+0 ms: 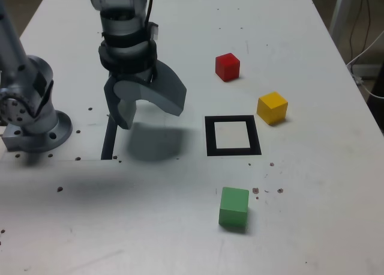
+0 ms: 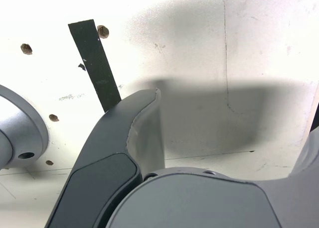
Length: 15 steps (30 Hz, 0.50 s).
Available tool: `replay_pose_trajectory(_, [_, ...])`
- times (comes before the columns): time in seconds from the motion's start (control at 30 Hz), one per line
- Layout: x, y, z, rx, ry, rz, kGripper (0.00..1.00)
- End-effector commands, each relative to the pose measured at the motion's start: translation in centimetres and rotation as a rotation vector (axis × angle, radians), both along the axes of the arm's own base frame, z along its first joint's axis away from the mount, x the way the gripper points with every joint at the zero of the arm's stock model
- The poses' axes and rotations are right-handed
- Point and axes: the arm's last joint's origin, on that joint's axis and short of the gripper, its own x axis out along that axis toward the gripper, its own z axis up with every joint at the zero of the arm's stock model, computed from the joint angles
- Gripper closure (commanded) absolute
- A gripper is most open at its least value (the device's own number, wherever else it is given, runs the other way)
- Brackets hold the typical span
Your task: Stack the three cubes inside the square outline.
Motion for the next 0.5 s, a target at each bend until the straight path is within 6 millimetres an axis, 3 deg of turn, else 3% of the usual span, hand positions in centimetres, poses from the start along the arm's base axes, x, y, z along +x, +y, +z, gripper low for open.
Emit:
replay_pose_trajectory(0.0, [0.1,0.03,0.14,0.001,-0.007,0.0,0.0])
replay_pose_trajectory(0.47, [0.27,-0.3,0.53,-0.065,-0.026,0.049,0.0])
